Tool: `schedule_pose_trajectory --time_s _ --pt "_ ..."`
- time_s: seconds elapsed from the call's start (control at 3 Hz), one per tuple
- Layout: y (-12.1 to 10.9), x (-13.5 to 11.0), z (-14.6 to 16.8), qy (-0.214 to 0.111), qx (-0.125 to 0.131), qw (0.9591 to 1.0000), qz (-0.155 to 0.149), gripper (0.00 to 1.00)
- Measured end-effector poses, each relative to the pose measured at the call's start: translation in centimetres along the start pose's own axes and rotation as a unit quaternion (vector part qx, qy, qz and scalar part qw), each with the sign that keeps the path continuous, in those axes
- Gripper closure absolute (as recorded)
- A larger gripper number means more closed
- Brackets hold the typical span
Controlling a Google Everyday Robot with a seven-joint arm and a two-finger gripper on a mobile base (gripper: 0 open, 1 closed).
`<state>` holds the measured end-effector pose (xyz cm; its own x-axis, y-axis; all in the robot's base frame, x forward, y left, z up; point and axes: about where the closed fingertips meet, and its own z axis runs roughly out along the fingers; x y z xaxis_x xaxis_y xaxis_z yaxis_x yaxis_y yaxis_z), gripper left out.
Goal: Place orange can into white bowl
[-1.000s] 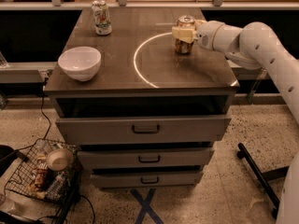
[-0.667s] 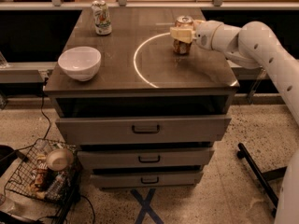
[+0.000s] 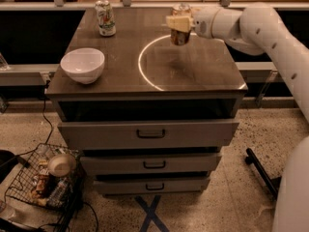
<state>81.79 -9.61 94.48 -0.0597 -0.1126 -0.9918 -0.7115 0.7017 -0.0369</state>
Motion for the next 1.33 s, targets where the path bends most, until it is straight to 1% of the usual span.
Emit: schedule_pose_trajectory --time_s 0.33,0.67,1.0,1.33 --pt "3.0 -3.7 0.9 -0.005 -0.011 0.9999 0.005 1.00" --pt "7.1 -5.5 2.0 -0.009 -0.041 0.9991 0.009 1.00" --pt "10.7 -6.3 2.4 -0.022 -0.065 0.9973 0.027 1.00" --pt "14.5 -6.5 3.0 -0.042 -0.092 0.9939 0.045 1.00"
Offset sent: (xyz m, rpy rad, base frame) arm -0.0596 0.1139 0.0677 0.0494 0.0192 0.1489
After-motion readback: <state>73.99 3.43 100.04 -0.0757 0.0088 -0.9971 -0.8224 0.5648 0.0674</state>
